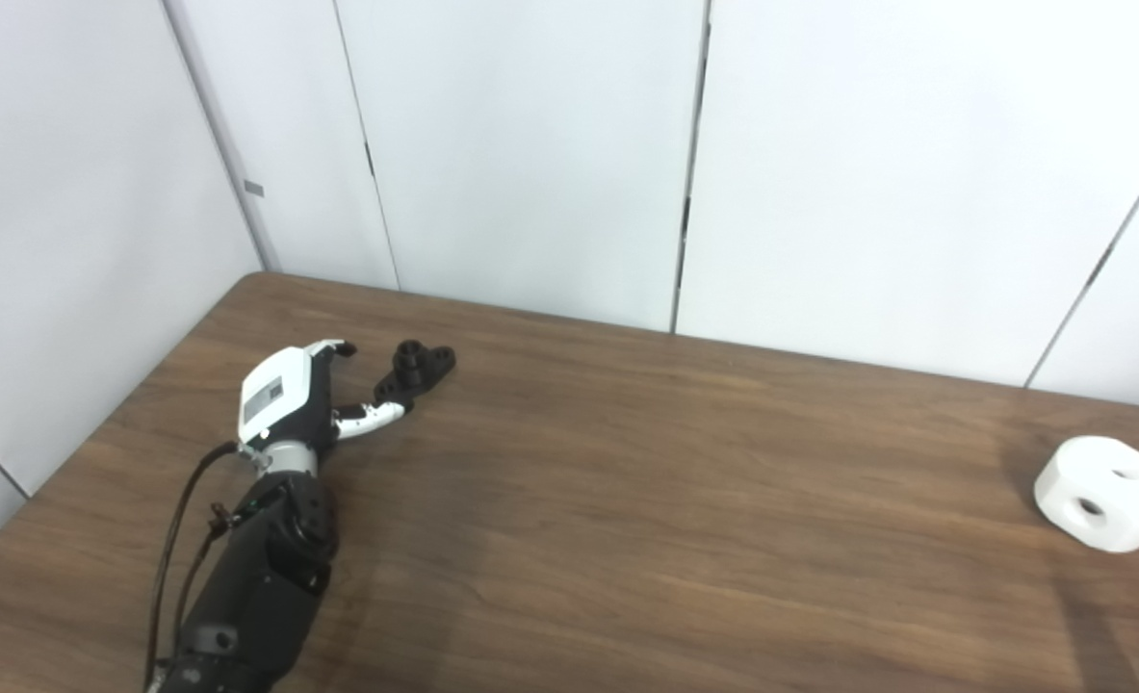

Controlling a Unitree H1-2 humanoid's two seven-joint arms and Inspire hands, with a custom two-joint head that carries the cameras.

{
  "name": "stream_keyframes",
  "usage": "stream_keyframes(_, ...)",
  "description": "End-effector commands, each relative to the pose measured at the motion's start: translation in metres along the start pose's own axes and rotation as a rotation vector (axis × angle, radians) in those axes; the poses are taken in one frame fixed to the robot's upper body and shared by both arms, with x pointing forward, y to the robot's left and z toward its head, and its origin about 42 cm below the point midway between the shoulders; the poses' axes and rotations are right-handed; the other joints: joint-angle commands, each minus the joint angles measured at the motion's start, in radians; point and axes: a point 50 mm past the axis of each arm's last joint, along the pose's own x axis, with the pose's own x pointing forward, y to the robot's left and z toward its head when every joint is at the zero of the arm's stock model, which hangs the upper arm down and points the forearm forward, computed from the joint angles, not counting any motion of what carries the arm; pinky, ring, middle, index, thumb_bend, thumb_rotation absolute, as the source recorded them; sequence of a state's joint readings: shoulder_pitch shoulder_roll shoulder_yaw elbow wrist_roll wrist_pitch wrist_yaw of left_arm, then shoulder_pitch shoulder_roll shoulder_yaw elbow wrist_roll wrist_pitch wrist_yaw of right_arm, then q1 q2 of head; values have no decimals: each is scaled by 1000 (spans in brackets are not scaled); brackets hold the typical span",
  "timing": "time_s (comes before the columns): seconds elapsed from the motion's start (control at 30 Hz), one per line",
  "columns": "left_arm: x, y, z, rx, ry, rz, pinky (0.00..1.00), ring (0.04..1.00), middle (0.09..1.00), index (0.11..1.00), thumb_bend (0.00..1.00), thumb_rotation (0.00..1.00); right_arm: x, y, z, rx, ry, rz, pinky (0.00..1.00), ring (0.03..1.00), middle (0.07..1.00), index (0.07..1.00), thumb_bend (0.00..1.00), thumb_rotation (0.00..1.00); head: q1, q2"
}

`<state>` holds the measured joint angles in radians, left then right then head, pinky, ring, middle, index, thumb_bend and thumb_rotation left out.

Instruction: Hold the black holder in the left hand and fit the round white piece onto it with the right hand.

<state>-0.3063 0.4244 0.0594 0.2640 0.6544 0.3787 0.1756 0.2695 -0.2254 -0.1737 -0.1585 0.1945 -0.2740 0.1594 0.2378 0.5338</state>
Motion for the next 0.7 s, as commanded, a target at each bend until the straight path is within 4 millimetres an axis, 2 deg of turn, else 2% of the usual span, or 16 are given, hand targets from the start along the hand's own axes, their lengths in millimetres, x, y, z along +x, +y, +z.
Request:
stream_keyframes(0.0, 21, 24, 16, -4, -49, 60, 972, 935, 888, 781, 890, 375, -21, 9, -17, 34, 84, -19, 1000, 1000, 999, 996, 858, 978, 0, 1)
stream_keyframes(0.23, 30, 19, 26, -11, -47, 8, 977, 944, 891, 773, 878, 358, -22, 11, -16, 40, 88, -17, 1000, 1000, 1000, 1000, 856, 980, -4, 4)
stream_keyframes(0.67, 33, 13, 38, 7, -67, -49, 976, 951, 901, 762, 868, 379, -24, 13, -14, 46, 97, -18, 1000, 1000, 996, 991, 822, 975, -14, 8)
